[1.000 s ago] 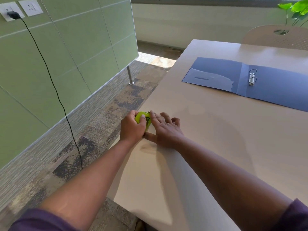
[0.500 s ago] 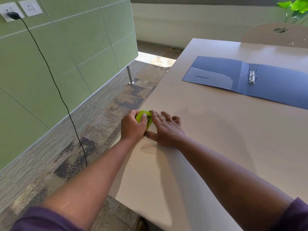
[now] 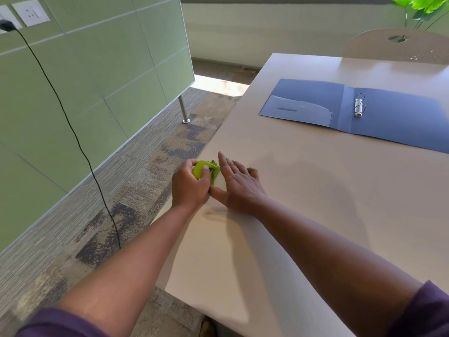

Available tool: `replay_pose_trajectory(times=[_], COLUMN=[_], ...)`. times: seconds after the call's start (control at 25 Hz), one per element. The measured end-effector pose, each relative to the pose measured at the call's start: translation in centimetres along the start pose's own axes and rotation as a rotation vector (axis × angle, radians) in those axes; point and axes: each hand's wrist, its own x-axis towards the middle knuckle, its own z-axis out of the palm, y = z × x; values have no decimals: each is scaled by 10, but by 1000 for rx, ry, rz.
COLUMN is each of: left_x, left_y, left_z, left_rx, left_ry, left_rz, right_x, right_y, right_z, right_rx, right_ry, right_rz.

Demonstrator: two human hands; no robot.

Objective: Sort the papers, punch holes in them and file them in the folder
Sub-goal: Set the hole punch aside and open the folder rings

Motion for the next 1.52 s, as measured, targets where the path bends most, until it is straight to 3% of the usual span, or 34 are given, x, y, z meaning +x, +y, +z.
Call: replay_pose_trajectory(times=[0.12,0.24,0.32,0.4,0.56,0.68,0.88,1.16,1.52], left_x=[-5,-14,-10,-1,11,17,28,43,31], left_y=[2,19,39,61,95,119,165,203,201], left_z=[-1,7,26,57,134,184,247,311,301], left_rx=[238,580,586,519,447,419,433,694,709], left_ry=[80,167,103,-44,-404,-551,-629,-796,-860], left_rz=[112,459,661,745,698,635,675,748,674], right_x=[-8,-21,-30,-42,-72,-98,-118,-102,-104], right_y=[7,34,69,109,188,240,292,314,314], right_z=[-7,-26,-44,-63,-99,-121,-141,-141,-137], right_rx=[201,270,217,125,-12,-144,-197,-152,-249], right_ry=[87,130,159,174,183,190,149,278,402], right_rz=[55,107,155,235,433,569,663,691,711])
